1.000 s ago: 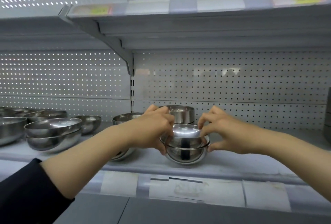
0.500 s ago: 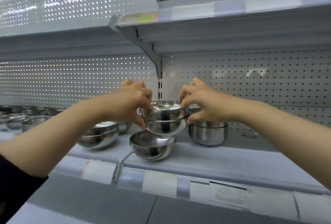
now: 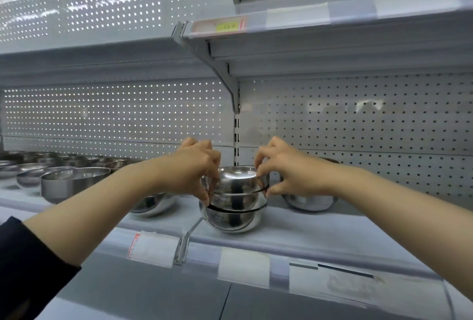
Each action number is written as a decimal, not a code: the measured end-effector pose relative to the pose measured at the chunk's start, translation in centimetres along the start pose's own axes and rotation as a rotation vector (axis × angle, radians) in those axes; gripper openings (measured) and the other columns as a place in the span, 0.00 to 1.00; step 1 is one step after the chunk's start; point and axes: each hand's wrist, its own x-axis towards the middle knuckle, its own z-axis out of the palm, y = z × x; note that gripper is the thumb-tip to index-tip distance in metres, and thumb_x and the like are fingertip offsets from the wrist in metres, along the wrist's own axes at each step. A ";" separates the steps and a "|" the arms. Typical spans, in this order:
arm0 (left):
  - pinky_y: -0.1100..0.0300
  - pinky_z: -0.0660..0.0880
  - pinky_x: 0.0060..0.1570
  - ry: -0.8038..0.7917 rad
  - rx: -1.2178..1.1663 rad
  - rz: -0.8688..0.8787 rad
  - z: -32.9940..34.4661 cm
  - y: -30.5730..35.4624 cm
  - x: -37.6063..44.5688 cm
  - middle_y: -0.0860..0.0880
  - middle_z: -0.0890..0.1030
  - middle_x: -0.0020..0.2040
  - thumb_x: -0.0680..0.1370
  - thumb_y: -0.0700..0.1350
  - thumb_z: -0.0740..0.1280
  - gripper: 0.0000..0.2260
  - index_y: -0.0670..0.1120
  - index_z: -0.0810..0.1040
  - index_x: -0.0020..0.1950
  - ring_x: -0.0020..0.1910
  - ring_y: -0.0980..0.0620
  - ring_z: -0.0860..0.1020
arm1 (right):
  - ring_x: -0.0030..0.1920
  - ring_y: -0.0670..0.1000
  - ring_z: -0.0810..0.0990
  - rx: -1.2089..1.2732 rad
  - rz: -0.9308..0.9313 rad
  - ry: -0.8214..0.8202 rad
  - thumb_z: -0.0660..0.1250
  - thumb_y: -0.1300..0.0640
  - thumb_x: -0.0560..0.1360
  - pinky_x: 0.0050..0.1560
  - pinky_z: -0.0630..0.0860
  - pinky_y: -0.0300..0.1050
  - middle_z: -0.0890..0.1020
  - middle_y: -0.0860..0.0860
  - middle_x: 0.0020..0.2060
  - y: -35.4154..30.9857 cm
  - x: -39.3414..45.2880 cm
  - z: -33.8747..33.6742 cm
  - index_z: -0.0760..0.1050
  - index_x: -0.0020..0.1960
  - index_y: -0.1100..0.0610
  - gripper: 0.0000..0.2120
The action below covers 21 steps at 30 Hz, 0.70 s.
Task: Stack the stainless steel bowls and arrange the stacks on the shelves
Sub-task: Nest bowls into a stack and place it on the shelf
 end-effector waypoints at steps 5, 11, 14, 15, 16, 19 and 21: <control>0.60 0.52 0.44 -0.005 -0.008 -0.004 0.6 -0.2 -0.5 0.59 0.71 0.48 0.65 0.62 0.71 0.16 0.57 0.80 0.49 0.49 0.59 0.60 | 0.51 0.45 0.61 0.018 -0.012 0.005 0.73 0.50 0.70 0.54 0.68 0.44 0.72 0.46 0.54 -0.4 0.0 0.7 0.79 0.49 0.52 0.10; 0.59 0.56 0.50 -0.014 -0.009 -0.022 0.7 0.0 -0.7 0.58 0.72 0.49 0.66 0.62 0.70 0.17 0.57 0.79 0.51 0.50 0.58 0.61 | 0.52 0.46 0.62 0.036 0.022 0.001 0.72 0.50 0.71 0.57 0.69 0.47 0.71 0.44 0.51 -0.3 0.0 1.2 0.77 0.51 0.52 0.11; 0.60 0.56 0.52 -0.029 -0.017 -0.044 0.6 0.2 -0.9 0.58 0.71 0.51 0.66 0.63 0.71 0.18 0.57 0.78 0.53 0.52 0.57 0.62 | 0.51 0.45 0.61 0.032 0.028 -0.004 0.71 0.51 0.72 0.58 0.68 0.46 0.70 0.43 0.50 -0.3 -0.2 1.2 0.77 0.54 0.53 0.13; 0.60 0.56 0.53 -0.039 -0.038 -0.056 0.5 0.3 -1.0 0.58 0.71 0.51 0.66 0.62 0.71 0.19 0.58 0.78 0.53 0.53 0.57 0.62 | 0.51 0.45 0.61 0.036 0.029 -0.011 0.71 0.51 0.72 0.58 0.68 0.45 0.69 0.42 0.51 -0.3 -0.2 1.1 0.76 0.56 0.52 0.15; 0.60 0.56 0.54 -0.053 -0.063 -0.068 0.3 0.3 -1.1 0.59 0.71 0.52 0.65 0.61 0.72 0.19 0.58 0.77 0.54 0.53 0.57 0.62 | 0.52 0.45 0.61 0.045 0.033 -0.020 0.71 0.50 0.72 0.58 0.67 0.44 0.69 0.42 0.51 -0.2 -0.4 0.9 0.75 0.58 0.51 0.16; 0.61 0.58 0.54 -0.062 -0.202 -0.083 -1.0 0.5 -1.2 0.62 0.70 0.52 0.66 0.57 0.74 0.17 0.62 0.75 0.53 0.55 0.59 0.63 | 0.55 0.43 0.60 0.109 0.076 -0.005 0.71 0.50 0.72 0.57 0.63 0.39 0.69 0.41 0.54 0.7 -1.3 -0.4 0.72 0.62 0.45 0.20; 0.64 0.60 0.54 0.004 -0.414 -0.083 -2.5 1.2 -0.9 0.66 0.69 0.50 0.66 0.57 0.74 0.16 0.65 0.75 0.51 0.54 0.64 0.63 | 0.58 0.41 0.60 0.146 0.138 0.040 0.71 0.50 0.71 0.60 0.61 0.40 0.70 0.40 0.56 2.0 -2.4 -1.8 0.72 0.59 0.42 0.18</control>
